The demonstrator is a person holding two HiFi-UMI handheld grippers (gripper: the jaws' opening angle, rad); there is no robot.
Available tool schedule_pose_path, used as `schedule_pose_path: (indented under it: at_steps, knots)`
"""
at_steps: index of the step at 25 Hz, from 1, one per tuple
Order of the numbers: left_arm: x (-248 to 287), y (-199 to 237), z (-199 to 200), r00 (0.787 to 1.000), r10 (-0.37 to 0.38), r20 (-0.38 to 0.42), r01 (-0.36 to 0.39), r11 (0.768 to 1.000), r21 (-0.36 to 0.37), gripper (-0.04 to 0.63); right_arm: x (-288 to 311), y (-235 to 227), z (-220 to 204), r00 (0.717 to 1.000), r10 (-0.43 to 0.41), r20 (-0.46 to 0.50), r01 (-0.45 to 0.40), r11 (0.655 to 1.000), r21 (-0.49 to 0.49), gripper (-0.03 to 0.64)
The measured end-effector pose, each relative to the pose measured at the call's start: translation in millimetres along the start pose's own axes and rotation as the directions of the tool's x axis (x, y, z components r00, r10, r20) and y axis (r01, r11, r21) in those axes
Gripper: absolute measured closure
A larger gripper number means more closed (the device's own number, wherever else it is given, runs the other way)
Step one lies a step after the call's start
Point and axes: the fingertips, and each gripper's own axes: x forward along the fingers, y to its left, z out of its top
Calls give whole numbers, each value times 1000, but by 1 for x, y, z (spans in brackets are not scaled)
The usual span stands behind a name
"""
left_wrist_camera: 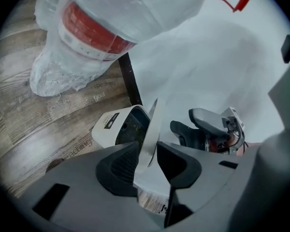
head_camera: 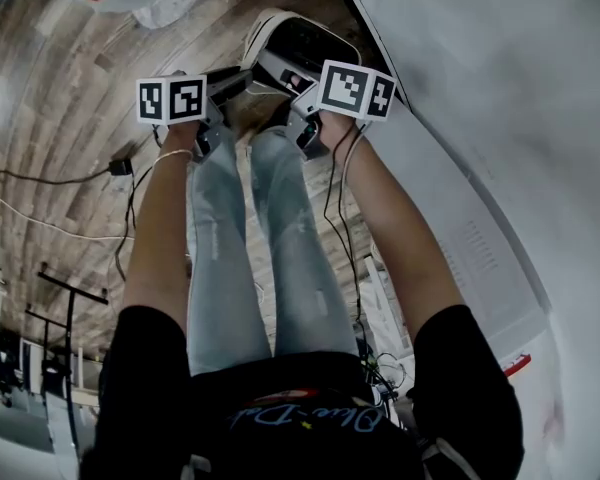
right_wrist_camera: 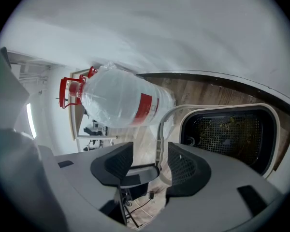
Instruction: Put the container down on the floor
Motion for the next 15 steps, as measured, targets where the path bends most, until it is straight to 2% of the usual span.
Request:
schedule_pose_path:
  at_steps: [9,12,15]
  knots:
    - [-5,8,1,999,42,24,-42,999,-12,483,-4,-6,-7,1000,-13,13,12,999,29,425]
    - [-12,18,2,996,84,40,-83,996,-8,497,-5,-5,-7,1000,2,17,-2,1000,16,425]
    - [-22,21,7,993,92,77,-90,996,-28,508,-8,0,-7,1000,13,13,-13,1000,-15,423]
